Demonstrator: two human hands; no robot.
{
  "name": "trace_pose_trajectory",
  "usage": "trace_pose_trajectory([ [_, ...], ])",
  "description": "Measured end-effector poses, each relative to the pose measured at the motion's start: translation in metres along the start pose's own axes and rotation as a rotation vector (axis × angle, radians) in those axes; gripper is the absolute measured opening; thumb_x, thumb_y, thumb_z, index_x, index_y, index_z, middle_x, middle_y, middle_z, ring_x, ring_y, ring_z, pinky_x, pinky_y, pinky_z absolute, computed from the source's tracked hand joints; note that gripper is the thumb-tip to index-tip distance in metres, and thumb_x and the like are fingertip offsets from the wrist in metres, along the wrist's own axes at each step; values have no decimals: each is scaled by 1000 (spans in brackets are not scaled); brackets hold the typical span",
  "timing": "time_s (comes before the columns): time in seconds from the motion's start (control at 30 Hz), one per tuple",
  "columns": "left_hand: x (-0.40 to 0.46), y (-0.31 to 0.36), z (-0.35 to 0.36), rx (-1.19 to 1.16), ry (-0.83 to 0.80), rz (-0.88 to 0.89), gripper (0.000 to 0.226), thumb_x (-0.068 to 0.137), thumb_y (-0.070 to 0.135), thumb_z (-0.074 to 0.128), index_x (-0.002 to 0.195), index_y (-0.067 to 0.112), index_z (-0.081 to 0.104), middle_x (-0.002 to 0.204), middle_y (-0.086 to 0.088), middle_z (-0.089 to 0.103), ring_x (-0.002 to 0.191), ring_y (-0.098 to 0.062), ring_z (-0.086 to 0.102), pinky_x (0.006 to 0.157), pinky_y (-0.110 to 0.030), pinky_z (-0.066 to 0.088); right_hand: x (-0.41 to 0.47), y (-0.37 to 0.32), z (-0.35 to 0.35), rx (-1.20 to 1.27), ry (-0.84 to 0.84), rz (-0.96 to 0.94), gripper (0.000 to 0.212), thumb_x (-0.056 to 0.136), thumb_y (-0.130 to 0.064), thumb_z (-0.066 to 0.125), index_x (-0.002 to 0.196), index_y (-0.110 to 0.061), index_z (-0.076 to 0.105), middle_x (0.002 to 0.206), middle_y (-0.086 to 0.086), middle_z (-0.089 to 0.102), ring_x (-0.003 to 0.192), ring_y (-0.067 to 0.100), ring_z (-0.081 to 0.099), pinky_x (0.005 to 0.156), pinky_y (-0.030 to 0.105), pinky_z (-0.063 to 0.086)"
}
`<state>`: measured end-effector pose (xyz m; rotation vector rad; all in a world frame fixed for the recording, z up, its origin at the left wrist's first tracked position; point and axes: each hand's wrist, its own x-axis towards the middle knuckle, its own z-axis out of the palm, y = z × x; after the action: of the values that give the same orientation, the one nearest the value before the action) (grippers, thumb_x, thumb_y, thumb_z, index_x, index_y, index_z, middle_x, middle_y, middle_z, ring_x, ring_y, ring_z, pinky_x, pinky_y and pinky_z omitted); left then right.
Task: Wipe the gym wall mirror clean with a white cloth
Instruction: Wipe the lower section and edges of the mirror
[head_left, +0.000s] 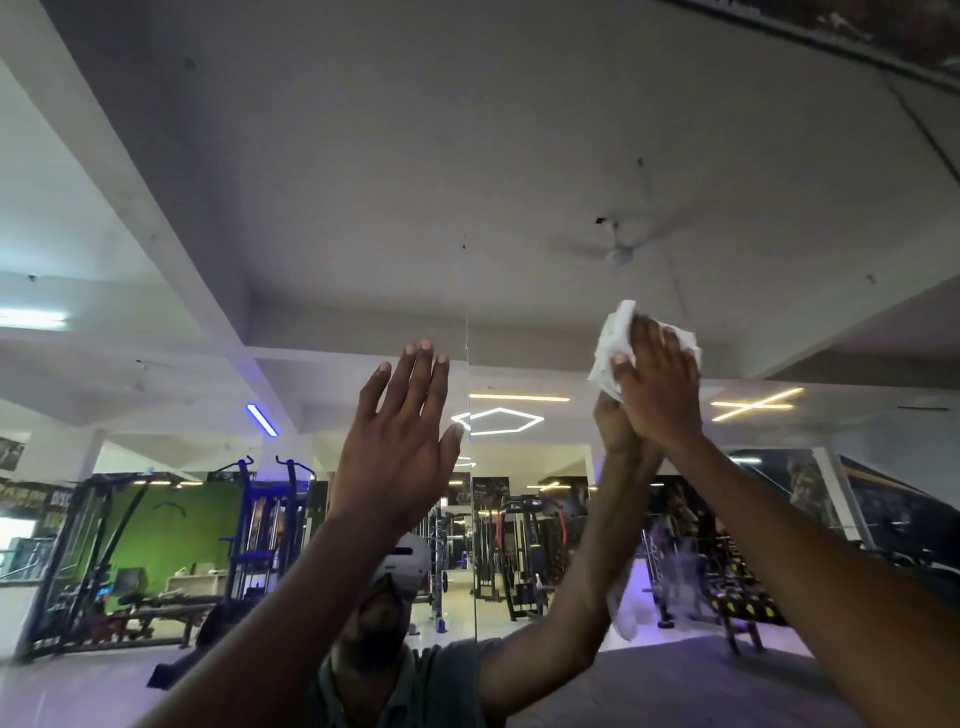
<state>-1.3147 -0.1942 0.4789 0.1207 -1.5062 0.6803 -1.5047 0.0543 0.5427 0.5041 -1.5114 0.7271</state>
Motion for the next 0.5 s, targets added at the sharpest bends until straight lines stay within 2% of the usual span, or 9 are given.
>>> trace_pose_trajectory([
  [0.1,0,0,0,0,3,-6,70,107,43,23,164,2,27,171,-19,25,161,-31,21,128,-52,21,2,-37,2,56,70,262,89,89,-55,9,164,-14,33,165,11,40,154,35,32,125,57,17],
  [0.13,0,1,0,-3,3,-10,70,107,43,24,164,2,27,171,-19,25,160,-31,22,128,-52,21,0,-60,4,86,71,278,90,88,-55,7,165,-16,32,167,11,38,155,36,30,126,56,14],
  [0.17,0,1,0,-9,6,-9,70,107,43,24,163,2,28,170,-20,26,160,-31,23,128,-52,21,-8,-87,6,114,73,206,88,90,-54,7,166,-17,31,169,11,35,156,37,28,126,56,13],
  [0.27,2,1,1,-9,16,0,70,107,44,22,162,1,31,169,-20,28,159,-32,25,127,-51,20,-44,-145,15,79,-19,-212,77,100,-50,8,169,-18,21,176,6,19,163,33,13,131,55,6],
  [0.33,1,-1,1,-2,7,2,71,108,45,20,162,1,31,169,-20,27,159,-32,25,128,-51,20,-49,-134,7,69,-42,-410,76,98,-45,22,167,-15,21,175,9,21,162,35,16,130,58,11],
  [0.4,0,-2,0,3,-4,10,71,108,45,20,163,1,29,170,-20,26,160,-32,24,128,-52,22,-39,-90,8,24,28,-465,76,89,-37,43,158,-5,33,166,19,38,152,46,36,125,61,24],
  [0.43,0,-2,1,5,-7,13,71,108,45,20,163,1,28,170,-20,26,160,-32,23,128,-52,22,-29,-60,10,25,67,-397,70,90,-33,44,152,-1,41,160,23,45,146,49,45,121,60,29],
  [0.5,0,-2,1,0,-7,14,70,108,45,20,163,2,27,170,-20,25,160,-31,22,128,-52,21,-12,-9,5,-7,66,-158,67,101,-37,31,153,3,45,156,25,50,143,47,48,118,60,33],
])
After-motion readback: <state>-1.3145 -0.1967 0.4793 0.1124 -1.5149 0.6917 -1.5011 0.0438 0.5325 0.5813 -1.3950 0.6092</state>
